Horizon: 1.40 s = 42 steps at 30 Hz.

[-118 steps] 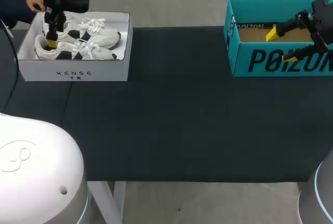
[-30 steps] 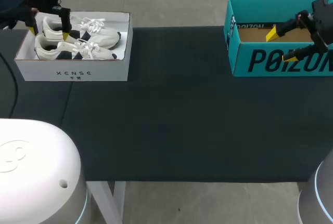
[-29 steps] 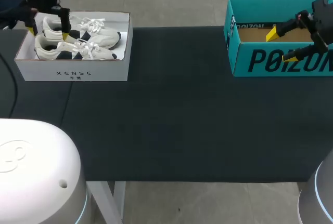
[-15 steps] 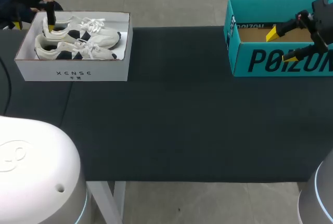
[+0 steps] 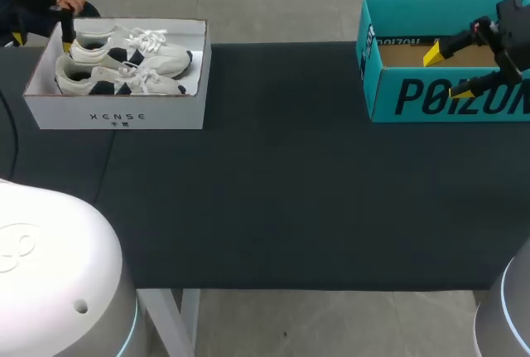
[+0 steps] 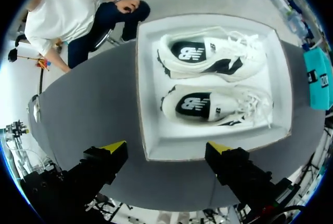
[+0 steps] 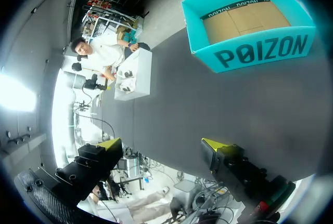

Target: Take the shoe out of the shoebox, open the shoe tongue, remove and reinsert the insole, then place the shoe into the shoebox

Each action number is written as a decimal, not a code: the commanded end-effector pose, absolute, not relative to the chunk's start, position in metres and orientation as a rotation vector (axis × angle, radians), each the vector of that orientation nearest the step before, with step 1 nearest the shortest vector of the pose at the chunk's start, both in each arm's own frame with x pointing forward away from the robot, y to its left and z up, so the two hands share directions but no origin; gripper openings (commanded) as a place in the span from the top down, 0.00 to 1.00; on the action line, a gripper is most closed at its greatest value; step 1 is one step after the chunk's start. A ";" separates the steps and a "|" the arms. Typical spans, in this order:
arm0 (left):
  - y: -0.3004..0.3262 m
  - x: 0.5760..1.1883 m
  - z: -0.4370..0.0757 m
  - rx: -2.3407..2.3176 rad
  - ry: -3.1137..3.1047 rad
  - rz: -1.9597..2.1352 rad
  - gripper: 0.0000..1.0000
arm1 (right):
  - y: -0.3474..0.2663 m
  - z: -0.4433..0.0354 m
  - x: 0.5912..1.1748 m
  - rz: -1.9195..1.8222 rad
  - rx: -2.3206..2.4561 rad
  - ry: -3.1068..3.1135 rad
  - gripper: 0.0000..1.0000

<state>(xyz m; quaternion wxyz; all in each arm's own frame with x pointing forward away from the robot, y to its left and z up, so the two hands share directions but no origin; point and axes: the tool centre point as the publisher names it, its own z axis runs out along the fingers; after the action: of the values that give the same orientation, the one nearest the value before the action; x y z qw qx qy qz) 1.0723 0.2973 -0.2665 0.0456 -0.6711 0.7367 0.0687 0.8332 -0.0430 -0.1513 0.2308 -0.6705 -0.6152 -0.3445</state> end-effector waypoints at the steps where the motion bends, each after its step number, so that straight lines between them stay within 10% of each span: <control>1: 0.301 1.085 -0.278 -2.067 2.270 0.196 0.00 | -0.043 -0.151 0.834 -0.943 -1.847 -1.692 0.00; 42: 0.296 1.122 -0.364 -2.055 2.275 0.037 0.00 | -0.043 -0.151 0.834 -0.943 -1.847 -1.692 0.00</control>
<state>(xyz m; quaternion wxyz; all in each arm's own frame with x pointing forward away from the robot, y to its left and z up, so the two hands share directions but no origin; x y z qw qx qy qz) 1.1132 0.2956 -0.3558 0.0423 -0.6703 0.7409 0.0098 0.8332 -0.0430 -0.1513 0.2308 -0.6705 -0.6152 -0.3446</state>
